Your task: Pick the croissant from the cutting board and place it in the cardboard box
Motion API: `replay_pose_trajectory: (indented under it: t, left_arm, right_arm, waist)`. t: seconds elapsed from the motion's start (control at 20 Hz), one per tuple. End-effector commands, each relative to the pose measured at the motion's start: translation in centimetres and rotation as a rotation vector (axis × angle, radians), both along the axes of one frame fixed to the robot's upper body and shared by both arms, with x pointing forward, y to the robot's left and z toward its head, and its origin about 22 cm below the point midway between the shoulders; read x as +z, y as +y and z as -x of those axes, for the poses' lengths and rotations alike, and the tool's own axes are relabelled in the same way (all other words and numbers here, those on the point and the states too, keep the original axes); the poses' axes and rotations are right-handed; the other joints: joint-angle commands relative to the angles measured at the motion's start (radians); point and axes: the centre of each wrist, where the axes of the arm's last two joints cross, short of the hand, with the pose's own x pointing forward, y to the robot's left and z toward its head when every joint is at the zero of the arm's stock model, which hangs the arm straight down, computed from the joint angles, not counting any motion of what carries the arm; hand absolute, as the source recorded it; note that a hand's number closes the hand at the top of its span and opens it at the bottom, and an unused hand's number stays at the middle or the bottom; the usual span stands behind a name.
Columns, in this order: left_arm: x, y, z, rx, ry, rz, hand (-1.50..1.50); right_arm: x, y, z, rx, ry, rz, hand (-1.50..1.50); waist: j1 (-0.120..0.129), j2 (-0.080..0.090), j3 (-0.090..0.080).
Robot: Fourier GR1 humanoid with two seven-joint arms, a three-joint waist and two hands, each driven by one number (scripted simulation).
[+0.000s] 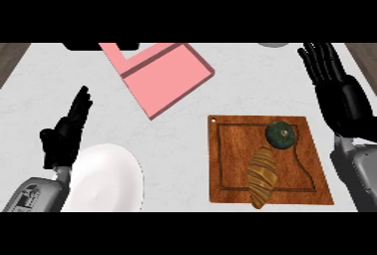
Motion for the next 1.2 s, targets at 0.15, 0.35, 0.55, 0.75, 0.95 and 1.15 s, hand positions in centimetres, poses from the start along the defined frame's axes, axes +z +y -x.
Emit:
replay_pose_trajectory:
  t: [0.15, 0.35, 0.55, 0.75, 0.95, 1.15]
  left_arm:
    - [0.2, 6.1, 1.2, 0.178, 0.044, -0.236, 0.0]
    - [-0.1, 7.8, 1.7, 0.201, 0.109, -0.267, 0.0]
    - [-0.2, 9.0, 3.1, 0.22, 0.146, -0.263, 0.0]
    - [0.2, 9.8, 2.4, 0.231, 0.157, -0.287, 0.0]
    - [-0.8, 9.0, 2.6, 0.207, 0.141, -0.281, 0.0]
    - [0.6, 10.0, 1.5, 0.217, 0.151, -0.287, 0.0]
  right_arm:
    - [-6.2, -0.8, 4.8, -0.035, 0.273, -0.091, -1.5]
    - [-4.4, -6.5, 5.1, -0.074, 0.194, 0.688, -1.5]
    - [-14.3, -4.4, 12.7, -0.132, 0.298, 0.26, -1.5]
    - [-16.3, -6.3, 15.8, -0.04, 0.169, 0.143, -1.5]
    - [-12.9, -10.7, 12.1, -0.064, 0.105, 0.342, -1.5]
    - [-12.3, -11.9, 13.5, -0.019, 0.173, 0.675, -1.5]
  waist:
    - [-0.014, -0.003, -0.004]
    - [-0.007, 0.0, -0.023]
    - [-0.015, -0.002, -0.002]
    - [-0.015, 0.0, -0.003]
    - [0.0, 0.001, -0.005]
    - [-0.006, 0.002, -0.006]
